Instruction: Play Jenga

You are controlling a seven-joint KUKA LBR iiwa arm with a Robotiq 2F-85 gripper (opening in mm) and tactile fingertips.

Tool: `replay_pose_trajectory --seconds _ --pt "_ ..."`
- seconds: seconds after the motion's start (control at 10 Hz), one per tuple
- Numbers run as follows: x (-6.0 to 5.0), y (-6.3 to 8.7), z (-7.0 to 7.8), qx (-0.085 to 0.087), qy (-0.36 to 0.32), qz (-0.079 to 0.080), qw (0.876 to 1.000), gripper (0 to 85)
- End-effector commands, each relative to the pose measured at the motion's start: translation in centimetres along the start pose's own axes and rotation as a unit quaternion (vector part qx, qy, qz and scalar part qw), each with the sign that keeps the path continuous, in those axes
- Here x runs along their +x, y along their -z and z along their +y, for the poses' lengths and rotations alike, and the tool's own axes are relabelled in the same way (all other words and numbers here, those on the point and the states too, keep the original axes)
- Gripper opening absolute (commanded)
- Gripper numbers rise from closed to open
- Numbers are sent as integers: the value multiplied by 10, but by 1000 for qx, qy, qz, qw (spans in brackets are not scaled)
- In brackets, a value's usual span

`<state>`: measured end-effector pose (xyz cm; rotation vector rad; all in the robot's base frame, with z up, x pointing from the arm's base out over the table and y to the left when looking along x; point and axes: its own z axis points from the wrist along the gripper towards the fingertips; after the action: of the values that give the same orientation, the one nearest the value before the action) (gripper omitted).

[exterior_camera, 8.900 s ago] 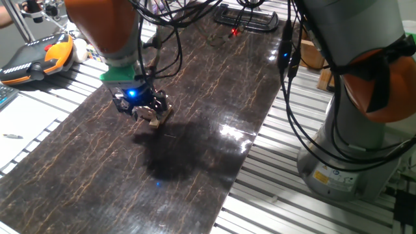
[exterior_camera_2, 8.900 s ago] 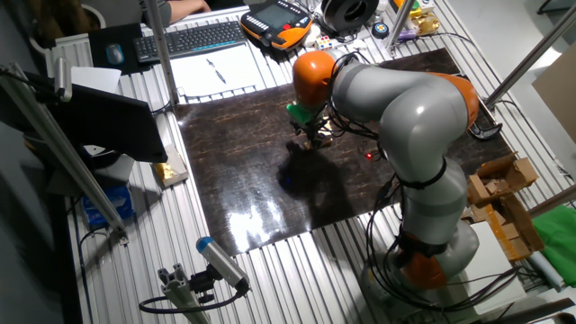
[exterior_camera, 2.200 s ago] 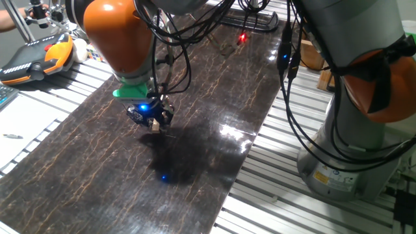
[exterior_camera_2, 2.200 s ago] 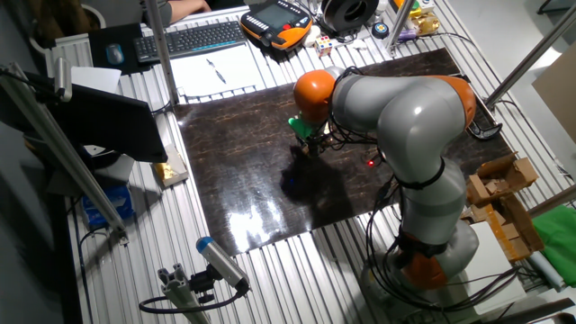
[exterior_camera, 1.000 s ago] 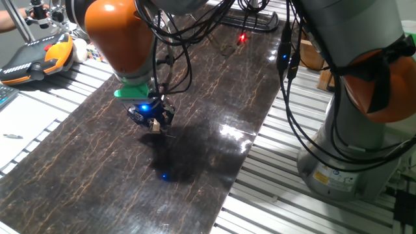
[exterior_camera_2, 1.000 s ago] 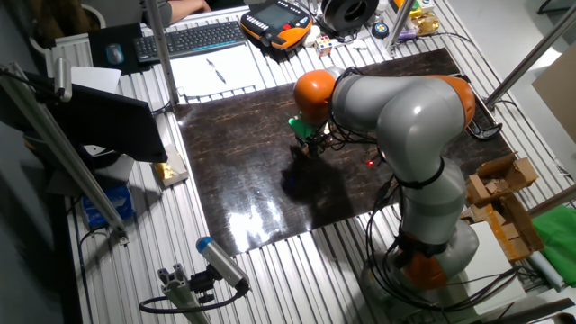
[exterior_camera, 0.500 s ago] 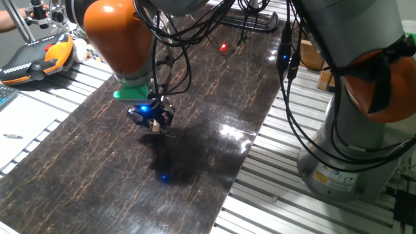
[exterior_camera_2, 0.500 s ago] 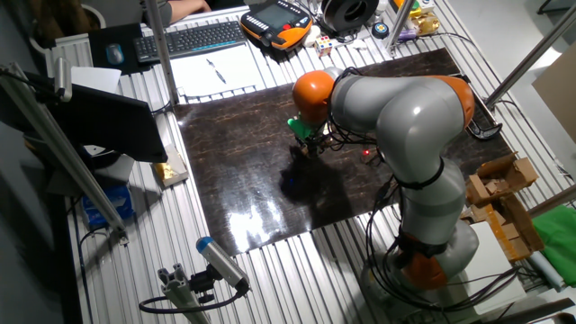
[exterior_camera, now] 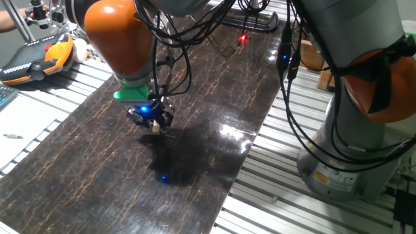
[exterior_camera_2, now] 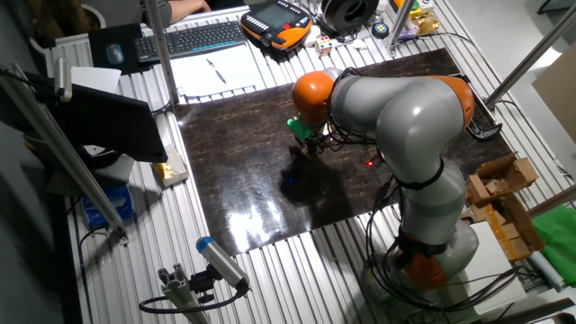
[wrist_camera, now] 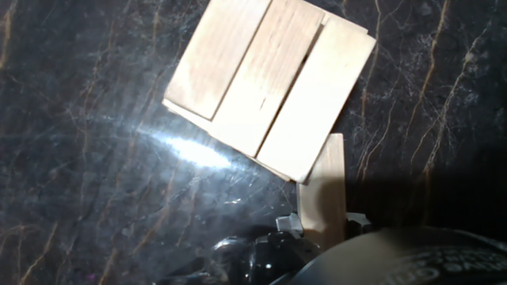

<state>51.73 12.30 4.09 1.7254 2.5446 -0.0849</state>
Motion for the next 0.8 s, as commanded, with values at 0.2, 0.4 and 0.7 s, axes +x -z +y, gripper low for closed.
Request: replay_pose_trajectory --seconds 0.2,0.4,0.7 --pt "0 0 0 1 0 0 1000 280" --pt "0 0 -1 2 1 0 1000 283" --pt "0 0 -1 2 -5 7 1000 283"
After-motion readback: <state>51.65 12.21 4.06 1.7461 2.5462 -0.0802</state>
